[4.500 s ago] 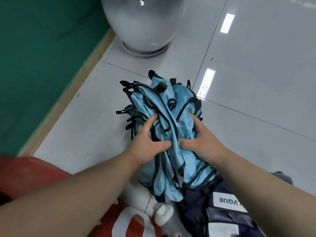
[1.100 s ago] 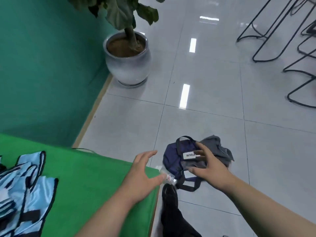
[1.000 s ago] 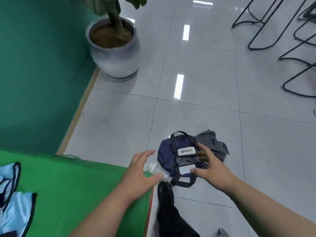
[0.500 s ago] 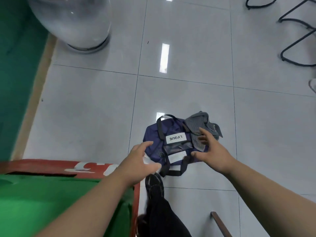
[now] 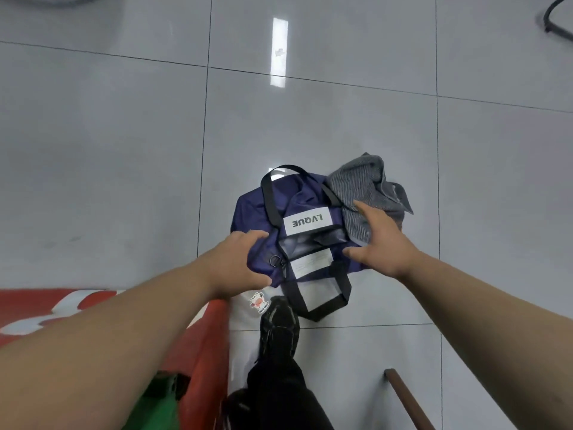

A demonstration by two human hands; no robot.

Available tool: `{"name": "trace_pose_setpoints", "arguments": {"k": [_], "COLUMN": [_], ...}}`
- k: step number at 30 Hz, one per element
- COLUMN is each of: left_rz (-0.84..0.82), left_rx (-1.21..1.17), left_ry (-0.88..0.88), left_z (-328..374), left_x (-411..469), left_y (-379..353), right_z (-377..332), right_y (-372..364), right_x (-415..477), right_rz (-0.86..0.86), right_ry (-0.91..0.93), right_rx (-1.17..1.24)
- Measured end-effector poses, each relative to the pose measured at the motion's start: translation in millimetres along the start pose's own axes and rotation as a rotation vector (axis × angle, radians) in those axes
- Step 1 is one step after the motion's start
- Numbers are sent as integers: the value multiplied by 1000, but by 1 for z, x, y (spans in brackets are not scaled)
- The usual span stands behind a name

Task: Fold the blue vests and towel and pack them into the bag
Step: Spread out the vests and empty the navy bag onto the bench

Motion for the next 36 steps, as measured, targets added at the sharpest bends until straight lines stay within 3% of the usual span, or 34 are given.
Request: {"name": "trace_pose_setpoints", "arguments": {"k": [9,16,21,27,36], "left_rz": [-145,-211,-222,-237,-316], "left_rx": [236,463,547,773,875], "left_ry": [-42,-221,-267,-519,-524], "left_z": [-78,-118,-130,-131,-147], "left_x": [65,99,106,101,102], "left_y": [-91,-140,-149,-151,-158], "right_z": [55,77,85,92,101], "right_y": [-70,-106,-115,-128,-134], "right_x": [84,123,146,148,153], "right_rz": [28,32,-14,-101,1], "right_ry": [116,276,258,358,389], "right_rx": [-181,-415,-368,-439,-457]}}
Point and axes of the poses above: each hand's wrist, its own x-axis towards the middle knuckle, its own y-axis out of the back of the hand, z = x × y, the point moved 3 cm from there along x, towards the middle knuckle, and after that the axes turned 14 degrees about z, right-handed, at the moved point
